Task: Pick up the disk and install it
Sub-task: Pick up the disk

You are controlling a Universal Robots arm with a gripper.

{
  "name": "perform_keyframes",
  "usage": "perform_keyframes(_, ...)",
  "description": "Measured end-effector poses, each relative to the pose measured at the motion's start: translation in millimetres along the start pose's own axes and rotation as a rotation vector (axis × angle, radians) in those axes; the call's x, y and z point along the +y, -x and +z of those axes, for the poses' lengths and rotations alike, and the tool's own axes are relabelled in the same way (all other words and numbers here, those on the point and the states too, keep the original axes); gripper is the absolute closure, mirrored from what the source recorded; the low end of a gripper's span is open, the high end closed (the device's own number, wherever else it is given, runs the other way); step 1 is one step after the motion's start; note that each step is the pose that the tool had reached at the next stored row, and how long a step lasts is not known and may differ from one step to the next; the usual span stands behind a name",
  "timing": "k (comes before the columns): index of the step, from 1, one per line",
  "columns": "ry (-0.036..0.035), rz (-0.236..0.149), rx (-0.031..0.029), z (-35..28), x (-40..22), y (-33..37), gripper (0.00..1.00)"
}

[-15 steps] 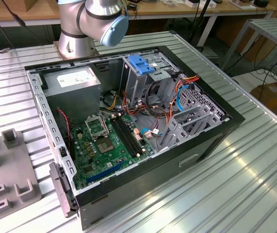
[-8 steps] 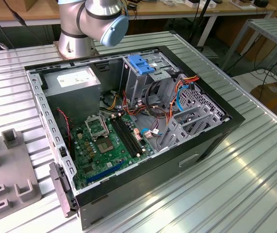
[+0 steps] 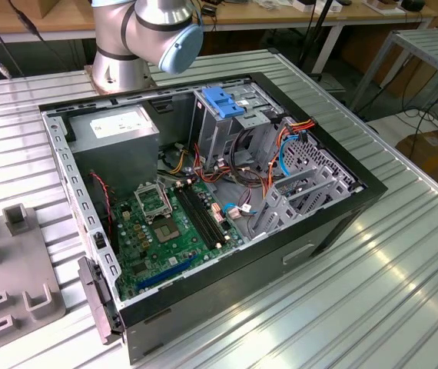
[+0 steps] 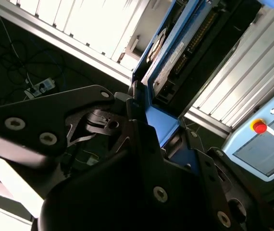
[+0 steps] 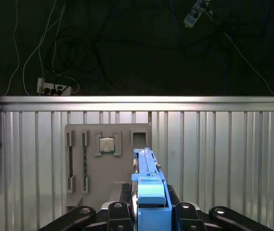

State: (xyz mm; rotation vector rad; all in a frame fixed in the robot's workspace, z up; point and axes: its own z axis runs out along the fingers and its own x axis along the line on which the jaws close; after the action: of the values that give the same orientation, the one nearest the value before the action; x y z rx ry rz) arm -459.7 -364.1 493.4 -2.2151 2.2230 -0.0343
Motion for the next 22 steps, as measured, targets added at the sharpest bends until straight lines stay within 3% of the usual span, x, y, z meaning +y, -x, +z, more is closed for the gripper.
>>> perform_keyframes(8, 0.0000, 0.000, 0.0000, -15.9, -0.4, -0.2, 0.63)
perform_keyframes(16, -0.0003, 0.000, -0.0001, -16.5, -0.6, -0.2, 0.63)
perform_keyframes(22, -0.0001, 0.000, 0.0000, -16.6, -4.4, -0.2, 0.63)
